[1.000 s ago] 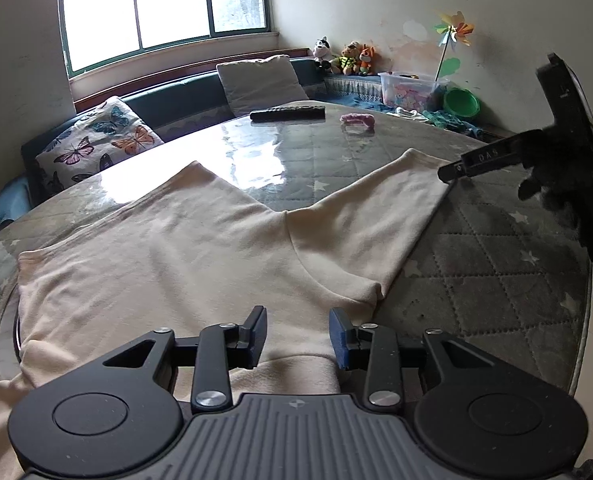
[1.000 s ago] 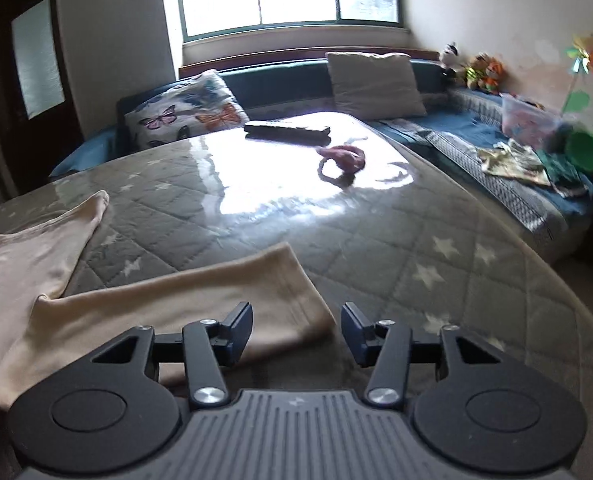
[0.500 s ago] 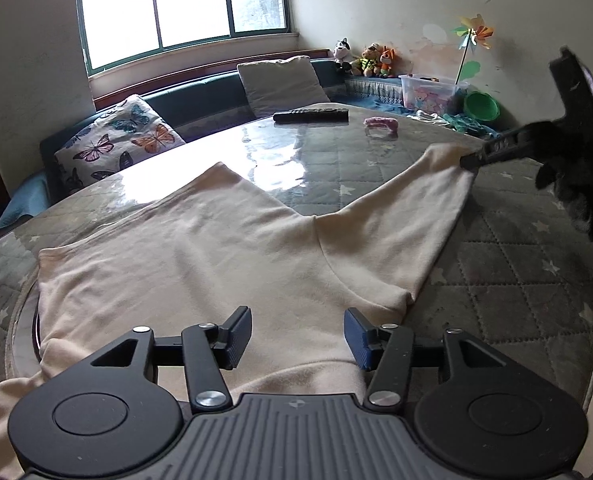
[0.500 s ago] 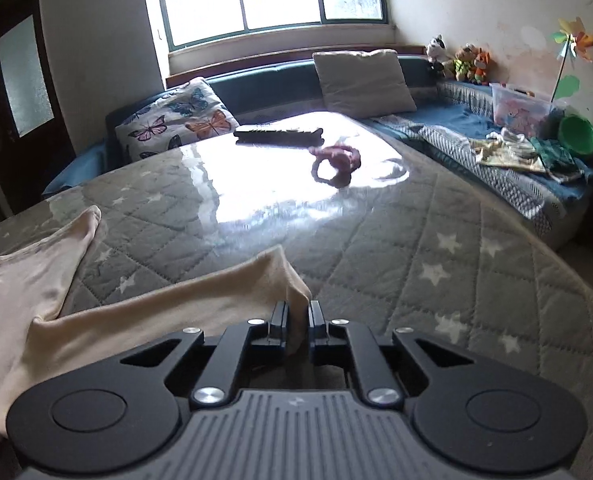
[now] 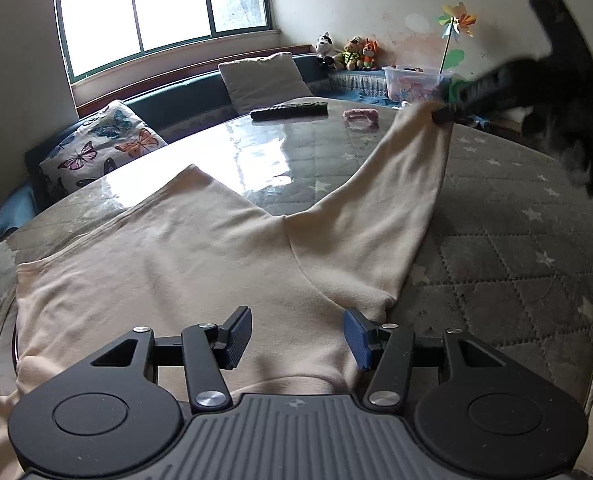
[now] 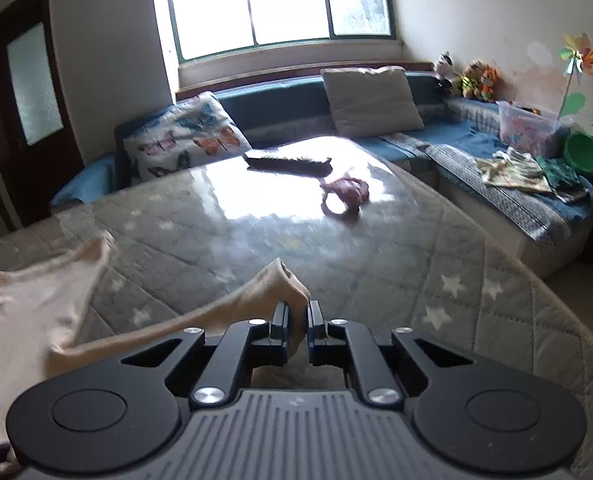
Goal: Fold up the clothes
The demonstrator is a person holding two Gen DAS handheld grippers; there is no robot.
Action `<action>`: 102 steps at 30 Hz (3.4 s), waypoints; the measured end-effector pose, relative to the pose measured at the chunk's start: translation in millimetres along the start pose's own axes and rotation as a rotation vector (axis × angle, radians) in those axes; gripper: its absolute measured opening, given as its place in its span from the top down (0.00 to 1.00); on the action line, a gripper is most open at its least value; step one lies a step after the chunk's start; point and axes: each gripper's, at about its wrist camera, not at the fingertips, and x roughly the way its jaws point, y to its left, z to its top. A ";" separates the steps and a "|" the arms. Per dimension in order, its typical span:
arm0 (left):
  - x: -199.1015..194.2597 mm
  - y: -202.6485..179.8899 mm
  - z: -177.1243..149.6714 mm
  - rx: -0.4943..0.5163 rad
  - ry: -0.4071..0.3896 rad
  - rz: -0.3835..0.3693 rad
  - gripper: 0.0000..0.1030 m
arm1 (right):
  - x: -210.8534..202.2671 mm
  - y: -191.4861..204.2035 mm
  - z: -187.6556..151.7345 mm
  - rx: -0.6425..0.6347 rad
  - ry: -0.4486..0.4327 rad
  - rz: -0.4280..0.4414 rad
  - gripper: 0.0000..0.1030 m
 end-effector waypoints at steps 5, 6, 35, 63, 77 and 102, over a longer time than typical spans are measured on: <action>-13.1 10.8 -3.8 -0.037 -0.017 0.019 0.47 | -32.8 29.1 31.3 -0.052 -0.072 0.087 0.92; -17.7 14.9 -5.5 -0.048 -0.023 0.027 0.47 | -39.0 36.9 36.6 -0.064 -0.084 0.105 0.93; -105.0 96.8 -77.2 -0.321 -0.080 0.224 0.46 | -80.4 256.9 14.5 -0.506 -0.012 0.511 0.82; -64.1 108.0 -61.5 -0.353 -0.012 0.201 0.67 | 11.3 196.7 -34.5 -0.499 0.218 0.414 0.82; -93.1 131.3 -77.2 -0.408 -0.012 0.295 0.66 | 22.7 247.2 -44.7 -0.585 0.241 0.479 0.81; -89.7 196.0 -90.5 -0.316 0.035 0.580 0.53 | 9.7 338.6 -68.9 -0.718 0.206 0.622 0.81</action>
